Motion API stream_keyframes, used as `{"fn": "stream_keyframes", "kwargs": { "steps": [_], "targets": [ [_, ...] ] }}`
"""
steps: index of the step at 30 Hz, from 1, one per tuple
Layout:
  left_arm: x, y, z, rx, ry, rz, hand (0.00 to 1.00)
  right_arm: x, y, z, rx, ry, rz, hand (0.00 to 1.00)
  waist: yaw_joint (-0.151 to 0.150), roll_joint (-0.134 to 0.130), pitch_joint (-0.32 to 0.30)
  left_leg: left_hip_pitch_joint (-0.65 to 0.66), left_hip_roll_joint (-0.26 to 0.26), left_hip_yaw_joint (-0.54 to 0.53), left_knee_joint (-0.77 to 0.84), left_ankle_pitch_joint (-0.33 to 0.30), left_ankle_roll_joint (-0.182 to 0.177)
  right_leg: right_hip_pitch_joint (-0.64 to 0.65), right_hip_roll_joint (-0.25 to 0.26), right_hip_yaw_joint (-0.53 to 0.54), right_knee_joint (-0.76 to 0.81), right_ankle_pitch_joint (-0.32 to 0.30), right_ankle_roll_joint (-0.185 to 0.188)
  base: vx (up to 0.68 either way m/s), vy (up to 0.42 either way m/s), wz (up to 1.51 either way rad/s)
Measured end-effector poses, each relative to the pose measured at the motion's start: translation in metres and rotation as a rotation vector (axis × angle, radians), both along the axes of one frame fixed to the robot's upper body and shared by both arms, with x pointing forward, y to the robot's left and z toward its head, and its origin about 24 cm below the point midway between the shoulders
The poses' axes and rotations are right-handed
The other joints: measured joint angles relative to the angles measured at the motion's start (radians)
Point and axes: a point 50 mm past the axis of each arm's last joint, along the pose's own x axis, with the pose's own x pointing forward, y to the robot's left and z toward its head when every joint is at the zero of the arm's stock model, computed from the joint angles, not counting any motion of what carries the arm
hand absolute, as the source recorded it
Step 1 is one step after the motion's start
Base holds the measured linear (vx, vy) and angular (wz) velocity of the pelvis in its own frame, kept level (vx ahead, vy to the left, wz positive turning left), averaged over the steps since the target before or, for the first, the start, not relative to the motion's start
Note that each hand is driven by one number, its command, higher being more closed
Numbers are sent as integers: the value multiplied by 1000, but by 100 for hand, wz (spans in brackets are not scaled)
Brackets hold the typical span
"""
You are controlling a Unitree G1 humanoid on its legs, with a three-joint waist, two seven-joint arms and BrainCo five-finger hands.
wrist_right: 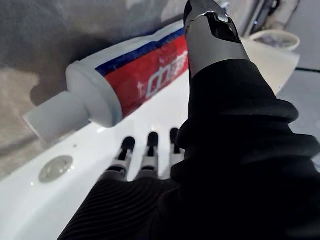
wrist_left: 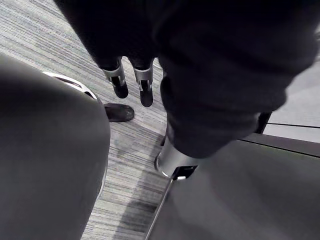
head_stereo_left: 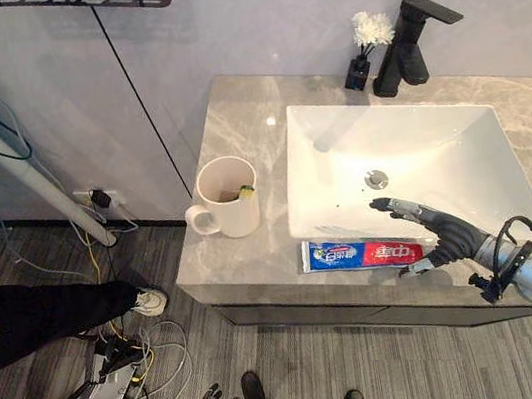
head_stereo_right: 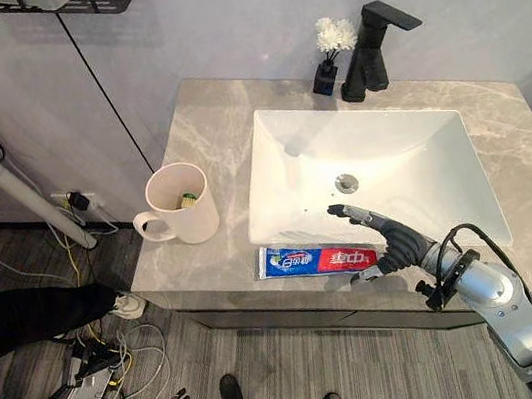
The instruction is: Organize washtable
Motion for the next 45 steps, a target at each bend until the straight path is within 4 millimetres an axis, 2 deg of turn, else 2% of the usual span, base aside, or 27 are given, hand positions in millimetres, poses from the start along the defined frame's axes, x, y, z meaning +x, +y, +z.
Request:
{"fn": "stream_keyframes", "kwargs": {
  "steps": [12, 19, 20, 27, 31, 45],
  "targets": [
    [11, 6, 4, 17, -23, -17, 0, -2, 3, -6, -64, 24, 28, 0, 8, -35, 28, -25, -2, -27, -6, 5, 6, -19, 0, -5, 12, -1, -2, -9, 9, 4],
    [16, 10, 6, 24, -39, -11, 0, -2, -1, -3, -184, 9, 45, 0, 8, -51, 47, -50, -2, -32, -6, 20, 12, -46, -1, -6, 26, 0, -5, -11, 7, 2],
    [18, 11, 7, 27, -42, -12, 0, -2, -1, -3, -214, 7, 51, 100, 8, -55, 53, -51, -2, -36, -6, 20, 12, -47, 0, -7, 27, 0, -5, -19, 6, 4],
    [26, 12, 9, 41, -57, -34, 0, 6, -3, 12, -355, -100, 34, 100, 11, -66, 71, -73, -5, -56, -6, 29, 14, -54, 0, -32, 28, -3, -10, 1, 9, 12],
    [29, 15, 11, 51, -65, -21, 0, 10, 0, 20, -353, -146, 45, 100, 12, -79, 80, -84, -6, -57, 0, 31, 15, -65, 0, -31, 28, -3, -11, 22, 5, 1],
    [29, 15, 11, 54, -64, -15, 0, 12, 2, 23, -334, -165, 47, 100, 13, -76, 82, -84, -5, -54, -1, 30, 15, -66, 0, -28, 27, -2, -14, 0, 0, 0]
  ]
}}
